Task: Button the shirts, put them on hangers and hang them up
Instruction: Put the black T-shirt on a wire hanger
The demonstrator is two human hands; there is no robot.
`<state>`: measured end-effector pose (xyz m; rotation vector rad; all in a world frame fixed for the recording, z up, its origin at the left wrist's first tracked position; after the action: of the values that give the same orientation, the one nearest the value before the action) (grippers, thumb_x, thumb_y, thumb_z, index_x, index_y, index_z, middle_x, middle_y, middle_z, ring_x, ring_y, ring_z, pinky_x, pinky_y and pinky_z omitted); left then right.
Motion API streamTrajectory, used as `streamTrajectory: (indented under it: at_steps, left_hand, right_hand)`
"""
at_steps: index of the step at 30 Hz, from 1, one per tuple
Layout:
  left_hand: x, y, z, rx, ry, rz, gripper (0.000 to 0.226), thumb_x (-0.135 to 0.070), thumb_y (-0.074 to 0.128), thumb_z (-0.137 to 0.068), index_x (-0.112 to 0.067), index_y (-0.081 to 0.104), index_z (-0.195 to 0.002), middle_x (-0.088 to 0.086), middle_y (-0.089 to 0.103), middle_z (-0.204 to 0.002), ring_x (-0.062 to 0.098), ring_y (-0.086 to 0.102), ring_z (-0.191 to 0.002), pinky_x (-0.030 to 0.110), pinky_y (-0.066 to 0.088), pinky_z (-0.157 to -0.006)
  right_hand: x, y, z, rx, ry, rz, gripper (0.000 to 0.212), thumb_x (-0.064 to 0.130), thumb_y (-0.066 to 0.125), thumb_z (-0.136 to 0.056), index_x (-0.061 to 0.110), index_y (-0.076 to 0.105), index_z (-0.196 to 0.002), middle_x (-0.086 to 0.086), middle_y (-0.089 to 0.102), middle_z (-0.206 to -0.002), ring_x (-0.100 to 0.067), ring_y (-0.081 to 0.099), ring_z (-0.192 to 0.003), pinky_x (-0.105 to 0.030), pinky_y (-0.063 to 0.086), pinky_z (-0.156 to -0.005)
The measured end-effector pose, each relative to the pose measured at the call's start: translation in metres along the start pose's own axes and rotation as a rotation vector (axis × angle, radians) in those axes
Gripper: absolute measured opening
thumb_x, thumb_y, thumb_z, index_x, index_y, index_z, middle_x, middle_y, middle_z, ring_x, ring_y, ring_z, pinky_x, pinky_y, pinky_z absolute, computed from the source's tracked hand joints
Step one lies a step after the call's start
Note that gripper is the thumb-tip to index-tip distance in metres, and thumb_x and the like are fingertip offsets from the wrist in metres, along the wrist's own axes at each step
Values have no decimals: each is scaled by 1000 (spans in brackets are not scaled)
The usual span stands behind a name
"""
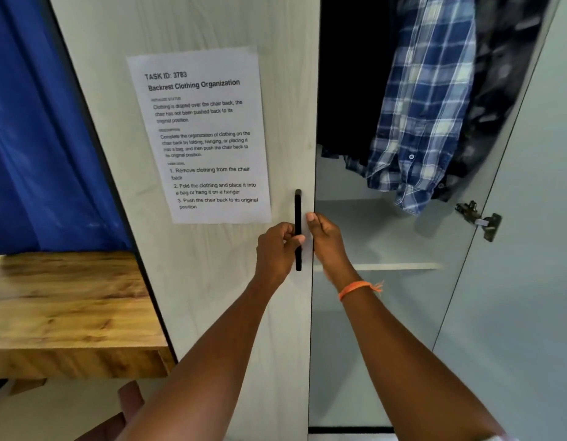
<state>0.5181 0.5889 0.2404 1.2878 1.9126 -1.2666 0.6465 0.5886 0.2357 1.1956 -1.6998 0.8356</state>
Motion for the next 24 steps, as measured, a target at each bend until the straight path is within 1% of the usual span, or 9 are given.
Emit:
streamTrajectory:
  at_steps: [4,6,10,13,15,16,19,22,24]
  left_hand:
    - [-3,7,-13,-26,3,-43,15,-22,67,-92,-8,68,-95,6,71,-87,23,68,-79,45,58,-81]
    - [-3,7,-17,-38,-4,-52,15,-22,68,-91,-7,68,-94,6,72,-86,23,68,-78,45,58,-81]
    - [0,8,-18,-75,-21,-60,14,-22,69,-90,-8,68,-92,4,71,-85,22,68,-78,44,58,-80]
    - [-6,7,-8,-136,-47,-61,11,-17,68,-90,-6,69,-94,7,72,-87,23,68,-80,34,55,-76]
    - [-3,10,8,-169,-93,-66,11,-10,63,-93,-5,68,-100,9,71,-96,24,67,-88,25,46,-75]
    - [1,13,20,-185,-121,-77,12,-10,61,-94,-4,66,-104,9,70,-100,25,66,-93,23,44,-76]
    - [20,31,62,-169,-237,-56,15,-9,58,-94,-6,63,-108,9,68,-107,26,63,-103,29,46,-85]
    - [20,67,111,-19,-293,14,18,-5,55,-91,-10,65,-105,7,68,-109,26,63,-105,31,48,-89]
    - [5,93,145,90,-272,66,20,-4,56,-89,-10,67,-105,6,69,-109,24,63,-104,25,45,-85]
  right_hand:
    - [-9,2,-19,49,20,-16,25,33,45,-105,21,60,-89,5,57,-79,-8,52,-76,-23,43,-75]
    - [-12,4,-25,62,27,-14,26,34,44,-105,18,62,-96,6,60,-83,-8,55,-80,-22,44,-77]
    - [-14,4,-26,65,38,-5,23,33,43,-105,18,61,-103,9,60,-85,-6,55,-82,-22,43,-78]
    - [-24,0,-15,65,99,43,21,24,47,-104,15,64,-114,2,68,-103,-13,63,-97,-30,51,-88]
    - [-37,-11,1,0,163,79,25,19,54,-100,16,65,-122,-4,69,-116,-21,64,-108,-40,53,-97]
    - [-42,-20,12,-37,195,99,24,18,57,-98,15,64,-121,-5,68,-117,-23,64,-108,-43,53,-98]
    - [-46,-51,55,-140,215,157,16,16,64,-93,16,65,-109,-8,70,-105,-23,66,-98,-41,55,-91]
    - [-46,-91,113,-280,233,207,12,11,65,-89,14,67,-101,-9,71,-97,-24,67,-91,-39,54,-86]
    - [-44,-125,157,-434,263,260,11,9,64,-88,16,67,-96,-7,72,-96,-24,67,-92,-36,53,-86]
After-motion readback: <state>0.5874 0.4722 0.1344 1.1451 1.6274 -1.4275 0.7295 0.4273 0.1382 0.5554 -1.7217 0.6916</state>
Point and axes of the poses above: each hand's wrist, its own z-axis away from the middle knuckle, its own y-axis out of the palm, x = y × z, the point moved 6 cm from there along -z, towards the middle knuckle
